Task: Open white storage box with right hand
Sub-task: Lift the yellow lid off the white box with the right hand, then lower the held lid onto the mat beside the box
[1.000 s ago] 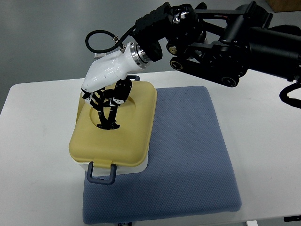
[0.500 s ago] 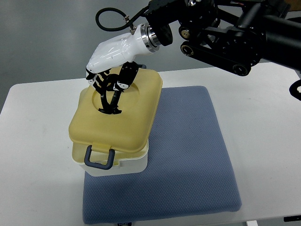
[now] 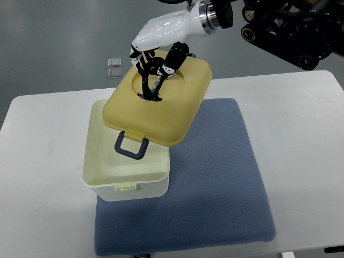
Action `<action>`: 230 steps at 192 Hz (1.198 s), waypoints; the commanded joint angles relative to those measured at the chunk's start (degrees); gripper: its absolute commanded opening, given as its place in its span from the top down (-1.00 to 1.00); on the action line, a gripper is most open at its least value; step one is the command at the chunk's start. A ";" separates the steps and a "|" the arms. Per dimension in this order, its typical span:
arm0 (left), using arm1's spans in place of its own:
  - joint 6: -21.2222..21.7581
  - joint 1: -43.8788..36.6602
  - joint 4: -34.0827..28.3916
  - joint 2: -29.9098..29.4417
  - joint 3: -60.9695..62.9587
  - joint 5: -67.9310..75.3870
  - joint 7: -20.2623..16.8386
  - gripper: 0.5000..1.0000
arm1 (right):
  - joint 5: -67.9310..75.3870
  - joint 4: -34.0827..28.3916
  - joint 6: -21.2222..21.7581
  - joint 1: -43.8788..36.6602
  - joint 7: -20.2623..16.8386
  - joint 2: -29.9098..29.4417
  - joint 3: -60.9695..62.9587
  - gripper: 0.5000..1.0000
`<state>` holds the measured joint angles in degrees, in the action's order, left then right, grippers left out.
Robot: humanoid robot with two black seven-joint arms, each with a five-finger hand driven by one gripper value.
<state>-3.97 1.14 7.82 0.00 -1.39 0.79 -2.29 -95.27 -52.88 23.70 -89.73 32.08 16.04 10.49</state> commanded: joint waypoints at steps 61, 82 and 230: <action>0.01 0.00 0.00 0.00 -0.02 0.00 0.00 -1.00 | 0.08 5.33 -3.13 4.21 0.88 8.21 0.67 1.00; 0.01 0.00 0.00 0.00 -0.02 0.00 0.00 -1.00 | 0.00 6.56 -4.01 6.50 1.05 9.88 0.68 1.00; 0.01 0.00 0.00 0.00 -0.02 0.00 0.00 -1.00 | 1.67 6.74 -9.20 20.91 1.67 14.19 0.59 1.00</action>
<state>-3.97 1.14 7.82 0.00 -1.39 0.79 -2.28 -93.68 -45.97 14.84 -70.08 33.67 30.32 11.13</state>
